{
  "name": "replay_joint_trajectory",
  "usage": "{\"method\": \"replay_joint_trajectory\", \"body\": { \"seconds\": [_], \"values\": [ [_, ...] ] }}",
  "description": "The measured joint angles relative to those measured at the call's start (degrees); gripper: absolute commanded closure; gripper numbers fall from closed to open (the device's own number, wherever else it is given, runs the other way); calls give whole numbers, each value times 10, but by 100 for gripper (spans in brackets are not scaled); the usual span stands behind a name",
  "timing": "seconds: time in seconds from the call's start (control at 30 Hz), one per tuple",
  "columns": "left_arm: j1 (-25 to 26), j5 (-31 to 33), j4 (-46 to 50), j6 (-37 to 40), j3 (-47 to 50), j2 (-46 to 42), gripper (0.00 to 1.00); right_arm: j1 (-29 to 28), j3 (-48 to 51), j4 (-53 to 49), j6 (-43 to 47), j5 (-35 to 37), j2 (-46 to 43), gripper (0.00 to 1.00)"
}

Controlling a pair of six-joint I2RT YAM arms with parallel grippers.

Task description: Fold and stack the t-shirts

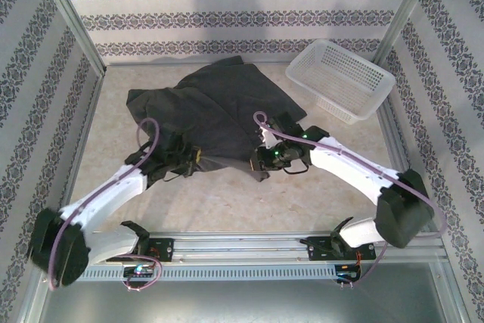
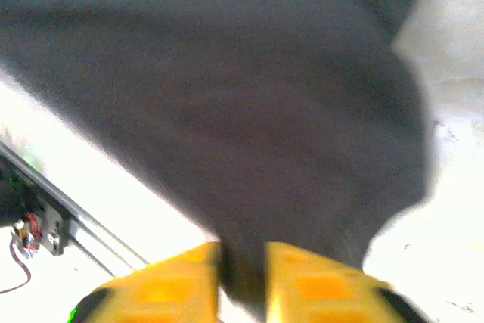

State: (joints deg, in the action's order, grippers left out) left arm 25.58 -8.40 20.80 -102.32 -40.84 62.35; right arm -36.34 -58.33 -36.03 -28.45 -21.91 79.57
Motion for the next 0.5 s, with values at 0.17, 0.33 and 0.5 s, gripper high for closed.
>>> {"method": "replay_joint_trajectory", "body": {
  "seconds": [0.17, 0.33, 0.5],
  "values": [
    [-45, 53, 163, 48, 1, -175, 100, 46, 12, 14, -67, 92, -67, 55],
    [-86, 103, 292, 79, 1, -271, 100, 110, 41, 33, -194, 204, -69, 54],
    [-100, 144, 364, 110, -1, -275, 100, 130, 45, 37, -287, 275, 3, 51]
  ]
}}
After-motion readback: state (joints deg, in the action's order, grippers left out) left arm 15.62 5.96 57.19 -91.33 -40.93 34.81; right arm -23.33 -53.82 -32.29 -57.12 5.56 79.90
